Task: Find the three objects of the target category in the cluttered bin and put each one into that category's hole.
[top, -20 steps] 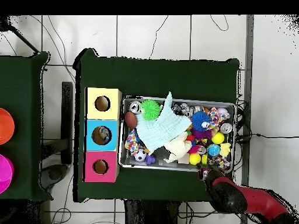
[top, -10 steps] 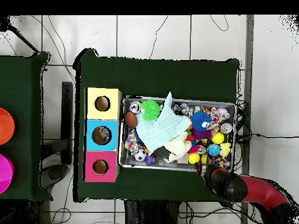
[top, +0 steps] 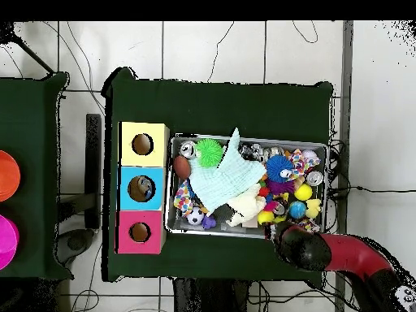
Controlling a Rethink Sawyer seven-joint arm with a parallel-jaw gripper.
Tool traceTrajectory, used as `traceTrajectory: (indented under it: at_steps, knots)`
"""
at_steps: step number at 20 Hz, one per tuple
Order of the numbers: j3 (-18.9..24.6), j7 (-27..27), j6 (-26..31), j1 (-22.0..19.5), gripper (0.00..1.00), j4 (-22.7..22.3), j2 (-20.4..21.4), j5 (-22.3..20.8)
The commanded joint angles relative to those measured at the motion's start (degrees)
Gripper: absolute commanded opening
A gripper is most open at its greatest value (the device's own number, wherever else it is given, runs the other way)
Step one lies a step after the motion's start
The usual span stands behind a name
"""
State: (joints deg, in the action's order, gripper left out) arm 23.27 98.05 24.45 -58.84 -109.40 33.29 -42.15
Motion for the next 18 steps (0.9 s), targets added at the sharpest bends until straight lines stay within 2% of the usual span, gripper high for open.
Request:
traceTrajectory:
  at_steps: [1, 4, 8, 13, 18]
  knots:
    - [1.58, 5.52, -3.59, 3.59, 1.00, -3.01, 2.46, 2.03]
    - [1.01, 6.78, -5.44, 3.47, 1.00, -4.78, 2.97, 2.25]
    - [0.43, 6.85, -6.57, 2.52, 1.00, -4.66, 4.49, 2.42]
    - [2.75, 3.97, -2.02, 0.09, 1.00, -3.67, 5.70, 6.63]
    - [3.69, 0.66, 5.74, 0.28, 1.00, 1.18, 7.47, 11.89]
